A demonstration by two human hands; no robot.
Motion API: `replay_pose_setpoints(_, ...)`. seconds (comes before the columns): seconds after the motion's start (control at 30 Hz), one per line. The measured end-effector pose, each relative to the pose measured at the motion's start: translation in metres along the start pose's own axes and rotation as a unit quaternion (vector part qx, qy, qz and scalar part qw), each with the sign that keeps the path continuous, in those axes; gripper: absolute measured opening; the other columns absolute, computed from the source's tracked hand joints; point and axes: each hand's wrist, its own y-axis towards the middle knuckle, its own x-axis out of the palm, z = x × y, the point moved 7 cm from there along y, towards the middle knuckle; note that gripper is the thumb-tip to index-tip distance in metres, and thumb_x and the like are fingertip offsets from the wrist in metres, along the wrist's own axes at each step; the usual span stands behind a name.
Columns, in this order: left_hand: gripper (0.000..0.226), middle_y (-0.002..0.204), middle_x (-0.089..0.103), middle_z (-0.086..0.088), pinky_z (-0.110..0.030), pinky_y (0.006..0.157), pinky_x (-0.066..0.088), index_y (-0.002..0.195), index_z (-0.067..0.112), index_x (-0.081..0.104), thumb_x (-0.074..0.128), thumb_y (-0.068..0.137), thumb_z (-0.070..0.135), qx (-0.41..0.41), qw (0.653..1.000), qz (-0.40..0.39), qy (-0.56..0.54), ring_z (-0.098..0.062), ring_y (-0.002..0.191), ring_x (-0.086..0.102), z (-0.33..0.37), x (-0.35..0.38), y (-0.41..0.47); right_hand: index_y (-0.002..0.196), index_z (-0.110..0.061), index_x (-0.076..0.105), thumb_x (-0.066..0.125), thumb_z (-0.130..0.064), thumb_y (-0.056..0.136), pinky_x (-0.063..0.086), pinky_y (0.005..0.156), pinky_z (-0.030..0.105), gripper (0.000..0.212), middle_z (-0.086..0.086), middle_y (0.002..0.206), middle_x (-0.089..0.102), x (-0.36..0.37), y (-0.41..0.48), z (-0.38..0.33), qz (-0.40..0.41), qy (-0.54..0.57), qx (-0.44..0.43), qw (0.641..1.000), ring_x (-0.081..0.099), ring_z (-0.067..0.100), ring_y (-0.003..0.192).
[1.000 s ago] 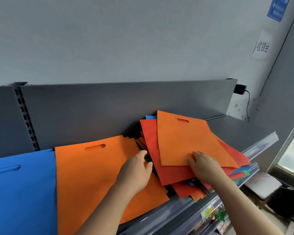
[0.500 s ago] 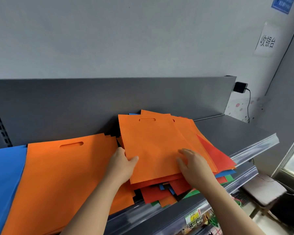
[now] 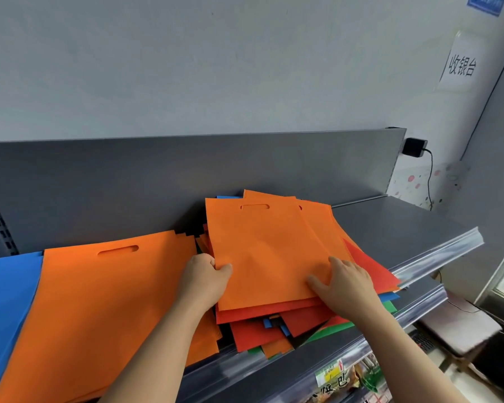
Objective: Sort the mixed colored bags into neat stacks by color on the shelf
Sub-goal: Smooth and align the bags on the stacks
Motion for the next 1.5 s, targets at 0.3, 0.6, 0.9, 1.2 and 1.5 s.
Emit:
replay_pose_setpoints(0.3, 0.032, 0.083, 0.054, -0.007, -0.030, 0.054, 0.037, 0.076, 0.010, 0.050, 0.062, 0.088, 0.038, -0.018, 0.999, -0.020, -0.029, -0.021, 0.069, 0.053, 0.009, 0.015, 0.000, 0.145, -0.019, 0.028, 0.044, -0.060, 0.088, 0.012, 0.118, 0.042, 0.071, 0.002, 0.142, 0.043, -0.003, -0.007, -0.002, 0.002, 0.038, -0.052, 0.998, 0.036, 0.020, 0.133)
replay_pose_setpoints(0.6, 0.013, 0.090, 0.061, -0.006, -0.032, 0.059, 0.045, 0.094, 0.009, 0.058, 0.057, 0.087, 0.020, 0.021, 0.996, 0.003, -0.081, -0.021, 0.077, 0.059, 0.018, -0.006, -0.011, 0.140, -0.018, 0.034, 0.040, -0.059, 0.090, 0.017, 0.114, 0.046, 0.065, 0.003, 0.141, 0.045, 0.001, 0.005, 0.012, 0.001, 0.036, -0.017, 0.999, 0.038, 0.024, 0.132)
replay_pose_setpoints(0.9, 0.008, 0.082, 0.056, -0.001, -0.027, 0.051, 0.035, 0.083, 0.014, 0.053, 0.052, 0.090, 0.016, 0.007, 0.997, 0.068, -0.036, -0.015, 0.068, 0.052, -0.003, -0.031, -0.019, 0.119, -0.015, 0.041, 0.034, -0.051, 0.095, 0.016, 0.117, 0.041, 0.044, -0.002, 0.101, 0.060, 0.005, 0.002, -0.011, -0.001, 0.029, -0.077, 0.997, 0.056, 0.020, 0.109)
replay_pose_setpoints(1.2, 0.047, 0.108, 0.052, 0.005, -0.030, 0.070, 0.044, 0.131, 0.022, 0.041, 0.058, 0.090, 0.007, -0.041, 0.977, 0.127, -0.167, -0.016, 0.090, 0.052, -0.034, -0.070, -0.037, 0.119, -0.014, 0.047, 0.031, -0.043, 0.097, 0.009, 0.117, 0.044, 0.039, 0.001, 0.119, 0.058, 0.006, -0.001, -0.032, 0.001, 0.026, -0.078, 0.997, 0.047, 0.021, 0.123)
replay_pose_setpoints(1.5, 0.033, 0.101, 0.062, 0.007, -0.031, 0.076, 0.050, 0.115, 0.027, 0.052, 0.062, 0.089, 0.009, -0.004, 0.946, 0.171, -0.277, -0.011, 0.092, 0.061, -0.060, -0.133, -0.063, 0.143, -0.016, 0.032, 0.057, -0.037, 0.090, 0.043, 0.090, 0.034, 0.061, 0.003, 0.118, 0.058, -0.003, -0.038, -0.110, -0.006, 0.307, -0.097, 0.947, 0.054, 0.021, 0.109)
